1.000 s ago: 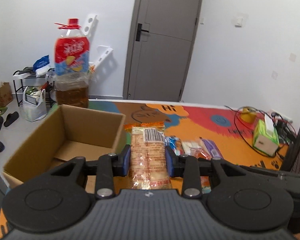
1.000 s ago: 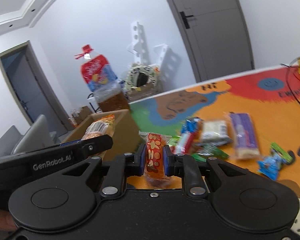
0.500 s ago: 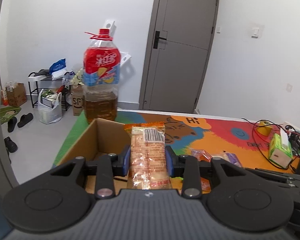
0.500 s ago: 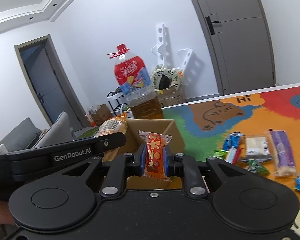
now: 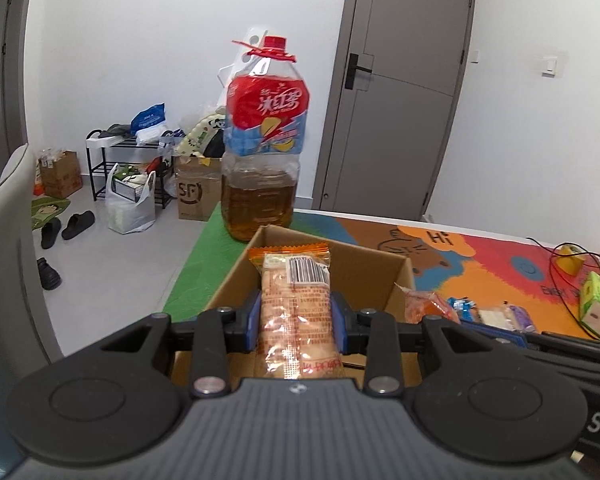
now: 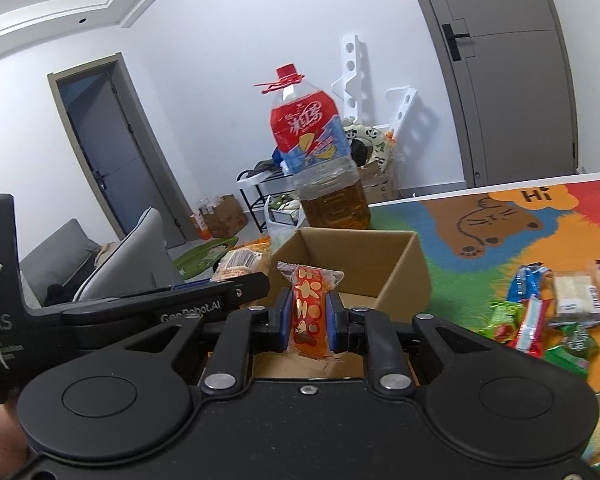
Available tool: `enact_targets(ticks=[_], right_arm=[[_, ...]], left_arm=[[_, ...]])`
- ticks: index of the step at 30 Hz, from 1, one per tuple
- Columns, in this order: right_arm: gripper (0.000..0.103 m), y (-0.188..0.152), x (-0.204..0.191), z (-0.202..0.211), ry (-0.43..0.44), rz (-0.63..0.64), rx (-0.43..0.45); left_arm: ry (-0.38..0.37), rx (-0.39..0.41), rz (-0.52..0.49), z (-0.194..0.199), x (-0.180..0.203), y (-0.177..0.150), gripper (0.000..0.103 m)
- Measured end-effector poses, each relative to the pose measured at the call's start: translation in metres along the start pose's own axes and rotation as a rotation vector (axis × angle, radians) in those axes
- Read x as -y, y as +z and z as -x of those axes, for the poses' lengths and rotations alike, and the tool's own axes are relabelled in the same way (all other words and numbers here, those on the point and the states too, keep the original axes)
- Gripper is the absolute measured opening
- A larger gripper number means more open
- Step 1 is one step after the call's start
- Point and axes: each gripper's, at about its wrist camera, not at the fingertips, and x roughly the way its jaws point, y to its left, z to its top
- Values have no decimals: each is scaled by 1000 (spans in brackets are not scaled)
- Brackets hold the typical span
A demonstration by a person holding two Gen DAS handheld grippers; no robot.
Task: Organize snacks
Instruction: 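Carry both snacks over the cardboard box and open both tools, then move both open tools back from the box toward the snacks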
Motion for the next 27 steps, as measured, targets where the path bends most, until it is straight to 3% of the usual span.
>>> enact_targets(ticks=[16,19,21,27], right_arm=[[19,-3,-1,-29,19,-22,-24],[24,-3,-1,-31,46,-39,-21],[32,-3,-1,-28,43,-44,-11],[33,-2,8,-13,23,-58,0]], left_arm=[[25,19,51,-1,-26,-9,37],[14,19,58,3,-29,-10,38],[13,15,62,5,-31,-10,40],[0,23,57,14,-26,-11,57]])
